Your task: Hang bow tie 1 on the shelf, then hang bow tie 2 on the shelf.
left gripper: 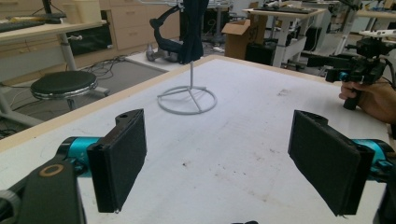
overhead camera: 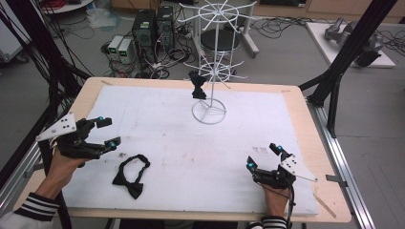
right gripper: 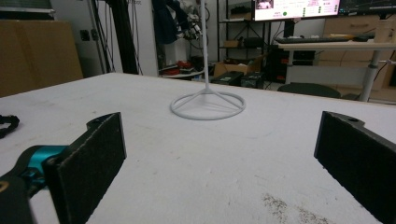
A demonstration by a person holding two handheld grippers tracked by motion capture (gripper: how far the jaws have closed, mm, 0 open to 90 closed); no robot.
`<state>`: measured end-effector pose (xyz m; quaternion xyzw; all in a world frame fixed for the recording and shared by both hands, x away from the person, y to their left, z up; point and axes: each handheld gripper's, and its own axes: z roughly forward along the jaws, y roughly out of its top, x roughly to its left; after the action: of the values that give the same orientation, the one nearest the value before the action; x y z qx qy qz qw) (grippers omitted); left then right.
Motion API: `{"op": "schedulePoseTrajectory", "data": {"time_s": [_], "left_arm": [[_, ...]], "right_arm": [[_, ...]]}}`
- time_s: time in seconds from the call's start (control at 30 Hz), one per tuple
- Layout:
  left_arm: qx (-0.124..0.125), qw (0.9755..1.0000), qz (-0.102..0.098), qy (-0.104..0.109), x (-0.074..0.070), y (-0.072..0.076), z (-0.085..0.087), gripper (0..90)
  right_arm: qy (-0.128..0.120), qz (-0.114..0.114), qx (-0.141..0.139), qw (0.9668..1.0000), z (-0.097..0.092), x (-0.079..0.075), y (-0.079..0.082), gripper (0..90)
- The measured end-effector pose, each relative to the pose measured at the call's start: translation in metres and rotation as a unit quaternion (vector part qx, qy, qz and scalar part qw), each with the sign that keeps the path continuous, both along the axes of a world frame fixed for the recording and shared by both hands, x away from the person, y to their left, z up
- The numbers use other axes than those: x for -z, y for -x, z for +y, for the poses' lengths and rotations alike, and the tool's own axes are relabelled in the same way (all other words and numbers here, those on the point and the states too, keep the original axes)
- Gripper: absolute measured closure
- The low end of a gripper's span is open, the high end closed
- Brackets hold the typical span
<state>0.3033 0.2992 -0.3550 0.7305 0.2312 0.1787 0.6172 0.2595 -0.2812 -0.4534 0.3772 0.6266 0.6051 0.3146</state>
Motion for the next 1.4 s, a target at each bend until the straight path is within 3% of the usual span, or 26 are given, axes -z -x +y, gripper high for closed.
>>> {"op": "schedulePoseTrajectory", "data": {"time_s": [0.57,0.9,1.23,1.4], "left_arm": [[0.0,1.0,0.003,-0.004,-0.003,0.004,0.007,19.9],[0.049,0.9981,0.011,-0.036,-0.007,0.0,0.007,20.4],[0.1,0.9925,0.008,-0.07,-0.007,0.002,0.003,18.5],[0.122,0.9865,0.007,-0.109,-0.009,0.005,-0.003,18.2]], "right_arm": [[0.0,-0.002,0.0,1.0,0.0,0.0,0.0,1.4],[0.001,-0.004,0.003,1.0,0.0,0.0,0.0,1.4],[0.0,-0.003,0.002,1.0,0.0,0.0,0.0,1.4],[0.001,-0.005,0.002,1.0,0.001,0.0,0.0,1.4]]}}
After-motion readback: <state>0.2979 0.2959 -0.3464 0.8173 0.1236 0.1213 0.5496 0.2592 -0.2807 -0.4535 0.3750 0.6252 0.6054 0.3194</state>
